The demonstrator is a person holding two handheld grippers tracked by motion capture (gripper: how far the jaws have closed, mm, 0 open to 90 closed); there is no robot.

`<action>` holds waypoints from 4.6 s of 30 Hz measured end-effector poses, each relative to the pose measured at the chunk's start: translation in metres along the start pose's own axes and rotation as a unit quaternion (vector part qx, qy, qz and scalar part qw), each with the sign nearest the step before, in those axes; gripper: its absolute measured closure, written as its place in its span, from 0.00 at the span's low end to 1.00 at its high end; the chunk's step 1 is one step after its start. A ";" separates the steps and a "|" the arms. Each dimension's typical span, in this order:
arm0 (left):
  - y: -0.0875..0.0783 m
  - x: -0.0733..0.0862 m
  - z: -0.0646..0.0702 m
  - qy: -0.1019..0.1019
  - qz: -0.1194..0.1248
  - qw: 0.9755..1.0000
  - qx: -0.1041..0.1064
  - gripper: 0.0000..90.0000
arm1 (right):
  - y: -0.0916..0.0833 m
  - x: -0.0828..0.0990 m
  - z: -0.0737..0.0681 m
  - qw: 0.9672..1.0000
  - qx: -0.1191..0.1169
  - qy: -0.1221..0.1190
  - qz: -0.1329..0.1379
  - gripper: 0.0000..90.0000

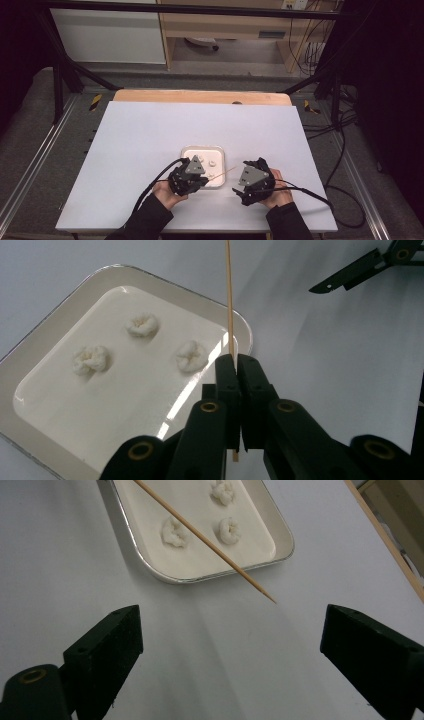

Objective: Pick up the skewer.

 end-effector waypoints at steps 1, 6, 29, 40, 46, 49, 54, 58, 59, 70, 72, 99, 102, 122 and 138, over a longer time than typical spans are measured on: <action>0.000 0.000 0.000 0.000 0.000 1.000 0.000 0.99 | 0.000 0.000 -0.001 1.000 0.001 -0.005 -0.001 0.13; 0.008 -0.007 0.005 0.014 -0.010 1.000 0.005 0.98 | 0.001 -0.001 -0.004 1.000 0.001 -0.025 0.000 0.19; 0.023 -0.029 0.018 0.043 -0.036 0.998 0.023 0.98 | 0.002 -0.001 -0.011 0.988 0.000 -0.155 -0.001 0.58; 0.024 -0.026 0.022 0.053 -0.046 0.997 0.030 0.98 | 0.003 0.003 -0.011 0.976 -0.002 -0.220 -0.006 0.77; 0.022 -0.024 0.023 0.057 -0.049 0.997 0.032 0.98 | 0.004 0.005 -0.012 0.971 -0.004 -0.239 -0.008 0.84; 0.021 -0.023 0.022 0.059 -0.052 0.996 0.032 0.98 | 0.004 0.006 -0.012 0.968 -0.006 -0.252 -0.010 0.88; 0.020 -0.021 0.020 0.057 -0.054 0.996 0.033 0.98 | 0.004 0.006 -0.013 0.962 -0.006 -0.272 -0.010 0.95; 0.019 -0.020 0.019 0.054 -0.049 0.997 0.036 0.98 | 0.002 0.005 -0.014 0.957 -0.011 -0.289 -0.011 0.97; 0.019 -0.020 0.019 0.053 -0.049 0.997 0.037 0.98 | 0.002 0.005 -0.014 0.957 -0.011 -0.291 -0.012 0.97; 0.015 -0.016 0.011 0.050 -0.067 0.996 0.025 0.85 | 0.000 0.004 -0.013 0.949 -0.004 -0.315 -0.018 0.99; 0.014 -0.015 0.009 0.047 -0.074 0.996 0.024 0.77 | 0.000 0.003 -0.012 0.948 0.000 -0.317 -0.021 0.99; 0.031 -0.002 0.012 0.063 -0.158 0.985 0.031 0.98 | 0.003 -0.009 -0.017 0.933 0.001 -0.358 -0.041 0.98; 0.030 -0.002 0.012 0.066 -0.161 0.984 0.027 0.98 | 0.003 -0.009 -0.017 0.934 0.003 -0.354 -0.040 0.98; 0.002 0.018 -0.004 0.030 -0.118 0.993 -0.003 0.98 | -0.004 0.003 0.006 1.000 -0.017 -0.004 -0.004 0.34; -0.032 0.049 -0.022 -0.045 -0.019 0.998 -0.034 0.98 | 0.004 0.004 0.013 0.989 -0.026 0.145 -0.005 0.14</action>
Point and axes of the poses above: each handheld gripper's, and its own axes: y roughly forward along the jaws, x roughly out of its underside, z roughly to its right, the point moved 9 cm from there along y, roughly forward along the jaws, and after that the axes turned 6 degrees about x, right-handed, at the moved point
